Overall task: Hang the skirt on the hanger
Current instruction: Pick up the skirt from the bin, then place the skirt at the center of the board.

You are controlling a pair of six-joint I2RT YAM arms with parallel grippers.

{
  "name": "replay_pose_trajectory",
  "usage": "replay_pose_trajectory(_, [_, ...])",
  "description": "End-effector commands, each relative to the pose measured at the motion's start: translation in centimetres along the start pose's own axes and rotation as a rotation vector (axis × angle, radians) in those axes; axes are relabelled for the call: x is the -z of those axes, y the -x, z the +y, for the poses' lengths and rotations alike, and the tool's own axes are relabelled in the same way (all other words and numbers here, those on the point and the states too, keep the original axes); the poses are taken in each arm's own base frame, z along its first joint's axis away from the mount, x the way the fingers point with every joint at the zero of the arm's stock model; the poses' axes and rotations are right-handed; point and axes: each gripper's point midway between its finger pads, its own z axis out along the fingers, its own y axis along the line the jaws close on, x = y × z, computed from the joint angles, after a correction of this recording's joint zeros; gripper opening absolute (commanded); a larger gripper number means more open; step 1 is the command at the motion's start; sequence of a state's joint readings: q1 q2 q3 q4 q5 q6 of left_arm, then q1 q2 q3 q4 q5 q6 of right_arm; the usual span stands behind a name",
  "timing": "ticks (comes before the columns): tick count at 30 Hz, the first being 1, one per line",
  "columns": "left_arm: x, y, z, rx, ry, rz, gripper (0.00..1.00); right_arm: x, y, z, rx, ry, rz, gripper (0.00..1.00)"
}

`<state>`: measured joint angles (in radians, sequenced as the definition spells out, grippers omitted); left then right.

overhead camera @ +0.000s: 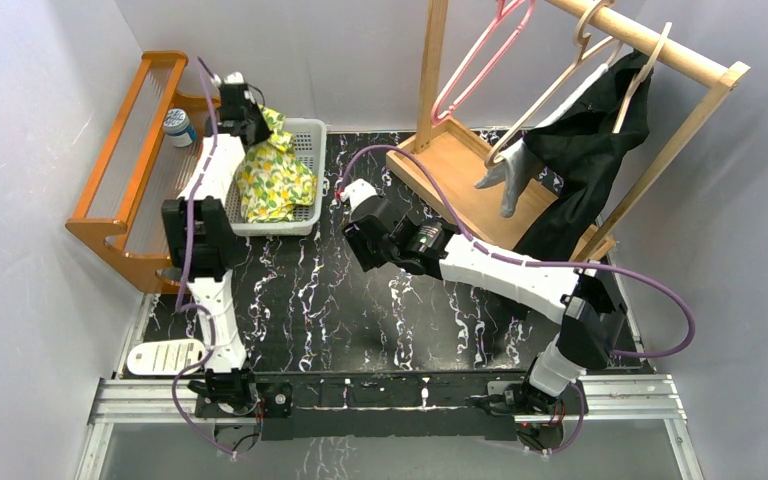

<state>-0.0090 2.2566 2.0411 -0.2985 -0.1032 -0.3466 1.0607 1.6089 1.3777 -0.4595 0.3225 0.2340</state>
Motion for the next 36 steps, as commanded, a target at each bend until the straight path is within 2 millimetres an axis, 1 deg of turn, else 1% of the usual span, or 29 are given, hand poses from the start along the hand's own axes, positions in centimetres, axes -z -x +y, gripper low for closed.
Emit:
replay_pose_trajectory(1, [14.5, 11.7, -5.1, -0.002, -0.229, -0.286, 0.00, 2.2, 4.4, -0.4, -0.071, -0.010, -0.170, 0.51])
replay_pose_trajectory(4, [20.4, 12.6, -6.3, 0.008, -0.330, -0.323, 0.00, 2.9, 5.7, -0.9, -0.103, -0.029, -0.224, 0.53])
replay_pose_trajectory(6, [24.2, 12.9, -6.8, 0.023, -0.382, -0.345, 0.00, 3.7, 6.7, -1.2, -0.125, -0.040, -0.261, 0.55])
replay_pose_trajectory(8, [27.6, 12.7, -7.2, 0.042, -0.438, -0.355, 0.00, 4.7, 7.7, -1.4, -0.144, -0.039, -0.301, 0.56])
replay_pose_trajectory(11, [32.5, 11.8, -7.3, 0.078, -0.503, -0.367, 0.00, 6.2, 8.9, -1.5, -0.167, -0.021, -0.362, 0.57])
replay_pose_trajectory(13, [34.9, 10.8, -7.2, 0.101, -0.537, -0.360, 0.00, 7.4, 9.6, -1.6, -0.181, -0.008, -0.405, 0.58])
replay_pose_trajectory(14, [36.9, 10.4, -7.3, 0.112, -0.564, -0.368, 0.00, 7.9, 9.9, -1.8, -0.188, -0.004, -0.425, 0.59])
replay_pose_trajectory(15, [38.2, 9.8, -7.3, 0.119, -0.587, -0.366, 0.00, 8.8, 10.2, -1.9, -0.195, 0.004, -0.449, 0.60])
replay_pose_trajectory(19, [43.3, 7.9, -7.3, 0.136, -0.671, -0.359, 0.00, 11.1, 10.9, -1.8, -0.186, 0.052, -0.519, 0.65])
replay_pose_trajectory(20, [45.1, 7.4, -7.1, 0.139, -0.686, -0.371, 0.00, 11.5, 11.0, -1.7, -0.175, 0.068, -0.530, 0.67])
replay_pose_trajectory(24, [50.1, 6.6, -6.5, 0.125, -0.717, -0.411, 0.00, 13.2, 11.3, -0.5, -0.117, 0.158, -0.561, 0.70])
replay_pose_trajectory(25, [51.3, 6.7, -6.3, 0.122, -0.719, -0.428, 0.00, 13.5, 11.4, -0.2, -0.105, 0.178, -0.565, 0.70])
replay_pose_trajectory(29, [54.6, 6.3, -6.5, 0.111, -0.765, -0.428, 0.00, 14.4, 11.7, 1.1, -0.072, 0.256, -0.573, 0.70])
replay_pose_trajectory(32, [56.1, 5.5, -6.9, 0.114, -0.810, -0.396, 0.00, 14.4, 11.7, 1.5, -0.066, 0.281, -0.575, 0.70])
replay_pose_trajectory(34, [55.7, 4.2, -6.9, 0.136, -0.820, -0.339, 0.00, 13.9, 11.3, 1.5, -0.071, 0.270, -0.563, 0.71])
replay_pose_trajectory(36, [53.9, 2.2, -6.5, 0.172, -0.795, -0.258, 0.00, 12.9, 10.9, 1.0, -0.089, 0.234, -0.538, 0.71])
